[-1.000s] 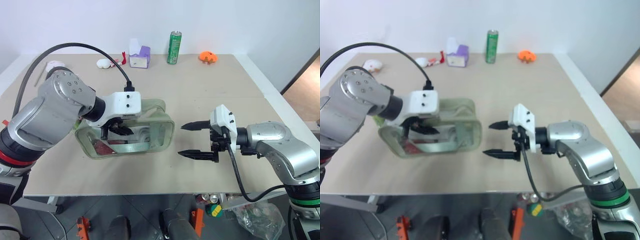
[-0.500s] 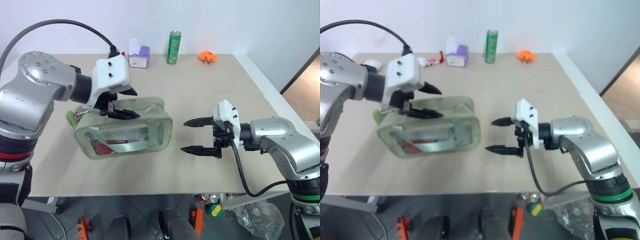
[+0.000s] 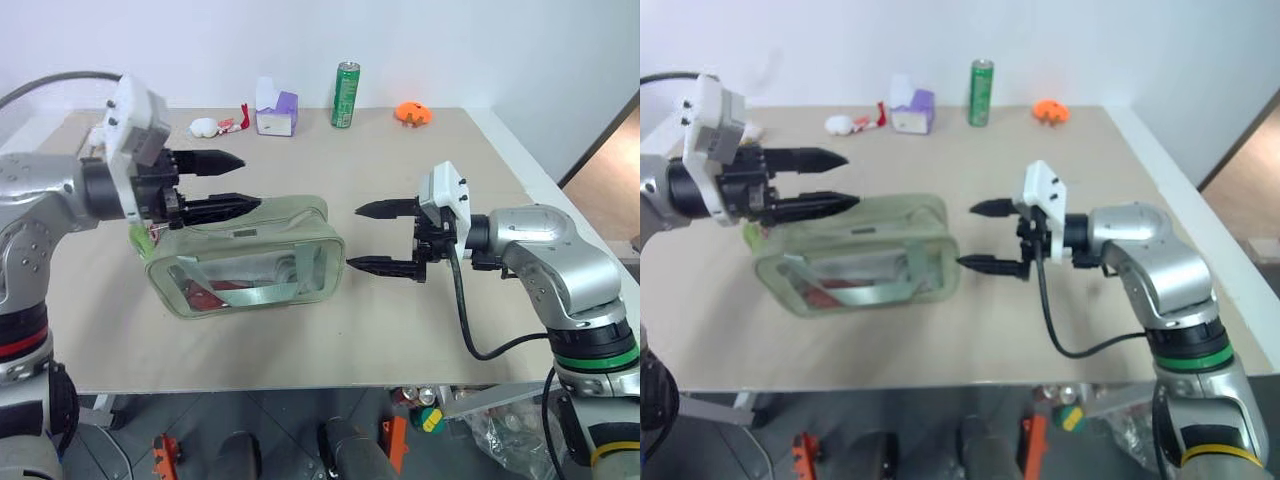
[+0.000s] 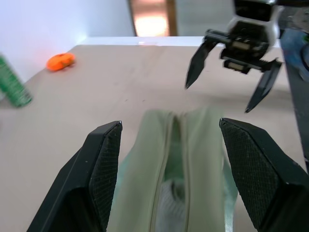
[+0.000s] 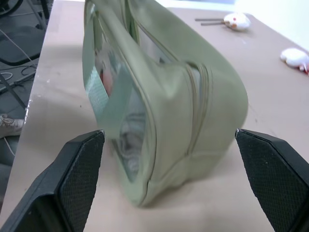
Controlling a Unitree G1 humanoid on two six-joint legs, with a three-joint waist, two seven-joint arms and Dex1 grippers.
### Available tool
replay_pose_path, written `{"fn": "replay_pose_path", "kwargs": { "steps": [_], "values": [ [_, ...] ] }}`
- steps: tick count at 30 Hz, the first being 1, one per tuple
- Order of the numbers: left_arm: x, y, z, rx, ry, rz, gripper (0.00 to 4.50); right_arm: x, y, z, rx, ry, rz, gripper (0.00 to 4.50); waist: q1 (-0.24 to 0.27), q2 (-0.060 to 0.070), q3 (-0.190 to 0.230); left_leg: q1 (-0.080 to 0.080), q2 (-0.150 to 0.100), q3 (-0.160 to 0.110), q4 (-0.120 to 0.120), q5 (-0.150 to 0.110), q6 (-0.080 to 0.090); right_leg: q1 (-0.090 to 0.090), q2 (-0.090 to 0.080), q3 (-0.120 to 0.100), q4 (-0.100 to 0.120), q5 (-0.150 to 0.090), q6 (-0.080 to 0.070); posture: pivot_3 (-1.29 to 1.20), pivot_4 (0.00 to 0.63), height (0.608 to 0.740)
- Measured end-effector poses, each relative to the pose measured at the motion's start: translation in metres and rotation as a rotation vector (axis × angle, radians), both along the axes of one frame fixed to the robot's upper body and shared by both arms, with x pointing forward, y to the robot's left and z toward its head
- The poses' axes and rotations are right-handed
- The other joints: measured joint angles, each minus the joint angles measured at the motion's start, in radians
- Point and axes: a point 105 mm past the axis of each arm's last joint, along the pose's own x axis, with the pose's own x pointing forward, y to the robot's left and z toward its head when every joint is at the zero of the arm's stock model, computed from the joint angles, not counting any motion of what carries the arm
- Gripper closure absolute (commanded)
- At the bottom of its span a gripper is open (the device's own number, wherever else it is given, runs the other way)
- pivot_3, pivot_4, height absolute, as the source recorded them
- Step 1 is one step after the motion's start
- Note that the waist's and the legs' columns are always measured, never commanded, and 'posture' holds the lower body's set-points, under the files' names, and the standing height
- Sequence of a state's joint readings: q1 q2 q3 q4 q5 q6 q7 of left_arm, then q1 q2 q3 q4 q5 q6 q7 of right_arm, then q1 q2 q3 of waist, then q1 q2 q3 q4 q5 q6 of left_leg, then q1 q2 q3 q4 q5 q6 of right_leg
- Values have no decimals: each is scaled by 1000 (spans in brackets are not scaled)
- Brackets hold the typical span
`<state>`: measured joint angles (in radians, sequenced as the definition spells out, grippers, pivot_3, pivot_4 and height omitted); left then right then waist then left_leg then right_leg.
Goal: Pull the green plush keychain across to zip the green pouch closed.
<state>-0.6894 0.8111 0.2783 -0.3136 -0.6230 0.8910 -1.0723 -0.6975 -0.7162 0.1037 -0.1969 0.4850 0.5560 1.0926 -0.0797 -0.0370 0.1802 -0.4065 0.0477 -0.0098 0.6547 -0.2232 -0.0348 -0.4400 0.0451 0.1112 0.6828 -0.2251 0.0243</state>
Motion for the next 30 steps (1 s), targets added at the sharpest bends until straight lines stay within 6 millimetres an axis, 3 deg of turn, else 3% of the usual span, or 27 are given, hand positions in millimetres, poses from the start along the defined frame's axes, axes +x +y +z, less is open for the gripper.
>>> {"fn": "replay_pose_path", "kwargs": {
  "steps": [2,8,11,17,25,30],
  "values": [
    [-1,11,-3,-43,13,34,1167,-1,7,0,10,4,23,0,1,0,0,0,0,0,0,0,0,0,0,0,0,0,0,0,150,740],
    [-11,33,13,-210,-51,80,1167,-4,22,-5,25,23,76,0,4,0,0,0,0,0,0,0,0,0,-1,0,0,0,0,0,150,740],
    [-29,25,11,-249,-37,-13,1167,-5,27,-8,22,32,92,0,4,0,0,-1,0,0,0,0,0,0,-1,0,0,0,0,0,150,740],
    [-85,5,24,-282,86,-360,1167,-2,29,-12,16,34,94,0,3,0,0,0,0,0,0,0,0,0,-1,0,0,0,0,0,150,740],
    [-92,17,-18,-178,256,-294,1167,-2,31,-15,6,35,97,0,0,0,0,1,1,1,-1,0,0,0,0,0,0,-3,-6,0,150,740],
    [-91,23,-28,-165,239,-205,1167,-1,30,-16,2,30,84,0,1,0,0,1,1,1,-2,0,0,-1,0,0,0,-4,-7,0,150,740]
  ]
}}
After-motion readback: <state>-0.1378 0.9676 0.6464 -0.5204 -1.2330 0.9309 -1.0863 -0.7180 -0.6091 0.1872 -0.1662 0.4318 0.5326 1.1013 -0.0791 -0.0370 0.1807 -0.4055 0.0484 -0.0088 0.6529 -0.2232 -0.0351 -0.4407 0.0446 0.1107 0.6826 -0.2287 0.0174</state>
